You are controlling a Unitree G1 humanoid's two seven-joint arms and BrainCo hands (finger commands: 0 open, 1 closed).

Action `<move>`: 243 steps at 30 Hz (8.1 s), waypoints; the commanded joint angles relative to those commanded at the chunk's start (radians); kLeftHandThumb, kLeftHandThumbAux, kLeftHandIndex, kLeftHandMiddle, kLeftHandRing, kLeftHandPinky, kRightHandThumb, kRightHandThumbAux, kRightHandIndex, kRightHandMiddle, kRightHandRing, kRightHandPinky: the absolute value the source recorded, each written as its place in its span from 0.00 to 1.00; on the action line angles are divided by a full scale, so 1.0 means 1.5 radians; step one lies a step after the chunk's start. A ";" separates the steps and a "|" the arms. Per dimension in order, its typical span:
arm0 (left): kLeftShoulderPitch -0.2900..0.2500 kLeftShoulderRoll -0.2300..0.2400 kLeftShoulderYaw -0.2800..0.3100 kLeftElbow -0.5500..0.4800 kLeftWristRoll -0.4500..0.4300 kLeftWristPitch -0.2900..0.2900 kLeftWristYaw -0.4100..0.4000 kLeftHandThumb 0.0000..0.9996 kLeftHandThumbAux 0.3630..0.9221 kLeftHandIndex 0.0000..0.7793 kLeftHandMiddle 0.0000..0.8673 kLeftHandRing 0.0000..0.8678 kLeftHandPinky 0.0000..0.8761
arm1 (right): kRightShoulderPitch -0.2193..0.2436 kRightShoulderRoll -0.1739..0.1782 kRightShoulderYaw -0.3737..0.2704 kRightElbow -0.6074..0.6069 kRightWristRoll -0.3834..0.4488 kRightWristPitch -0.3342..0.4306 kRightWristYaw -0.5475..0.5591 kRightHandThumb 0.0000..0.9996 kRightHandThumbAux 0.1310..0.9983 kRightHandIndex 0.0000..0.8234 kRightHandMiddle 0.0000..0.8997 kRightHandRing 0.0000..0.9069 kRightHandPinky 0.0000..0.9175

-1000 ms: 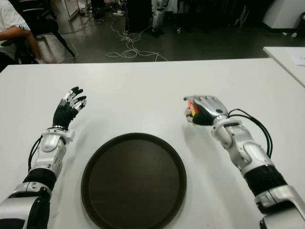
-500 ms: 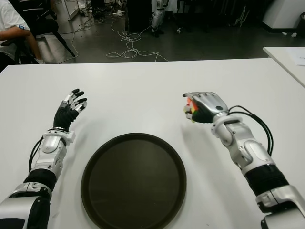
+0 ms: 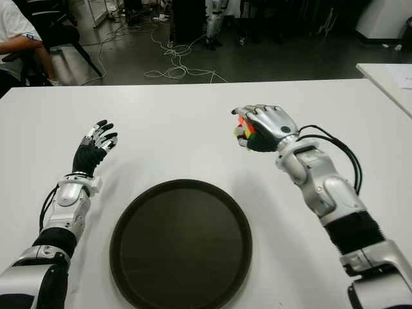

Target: Pick up the Rubik's Cube and put it in the plate

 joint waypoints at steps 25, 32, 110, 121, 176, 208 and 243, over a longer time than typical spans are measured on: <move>-0.007 -0.004 -0.006 0.019 0.007 -0.019 0.008 0.36 0.47 0.08 0.17 0.18 0.20 | -0.071 0.109 0.067 0.002 -0.021 -0.059 -0.015 0.94 0.62 0.53 0.48 0.50 0.35; -0.006 -0.005 -0.006 0.019 0.003 -0.020 0.002 0.36 0.48 0.09 0.17 0.19 0.22 | -0.062 0.140 0.101 -0.049 -0.017 -0.104 0.009 0.94 0.62 0.53 0.46 0.51 0.42; -0.016 -0.004 -0.004 0.041 -0.001 -0.038 0.002 0.36 0.51 0.09 0.17 0.17 0.20 | 0.071 0.125 0.128 -0.086 -0.021 -0.207 0.065 0.71 0.69 0.50 0.18 0.21 0.32; -0.014 -0.005 -0.005 0.046 0.002 -0.048 0.011 0.37 0.49 0.10 0.19 0.19 0.20 | 0.037 0.123 0.146 -0.005 -0.037 -0.221 0.077 0.33 0.75 0.04 0.01 0.01 0.03; -0.023 0.002 -0.010 0.057 0.010 -0.035 0.011 0.36 0.48 0.10 0.20 0.19 0.19 | -0.016 0.120 0.092 0.097 -0.007 -0.261 -0.029 0.00 0.34 0.00 0.00 0.00 0.00; -0.022 -0.005 -0.008 0.047 0.010 -0.034 0.015 0.35 0.52 0.09 0.17 0.17 0.18 | -0.201 0.252 -0.409 0.609 0.598 -0.284 -0.092 0.13 0.64 0.41 0.50 0.54 0.58; -0.095 0.004 0.014 0.120 0.007 -0.008 0.054 0.34 0.62 0.11 0.18 0.18 0.19 | -0.186 0.229 -0.350 0.696 0.475 -0.288 -0.228 0.15 0.71 0.53 0.57 0.59 0.60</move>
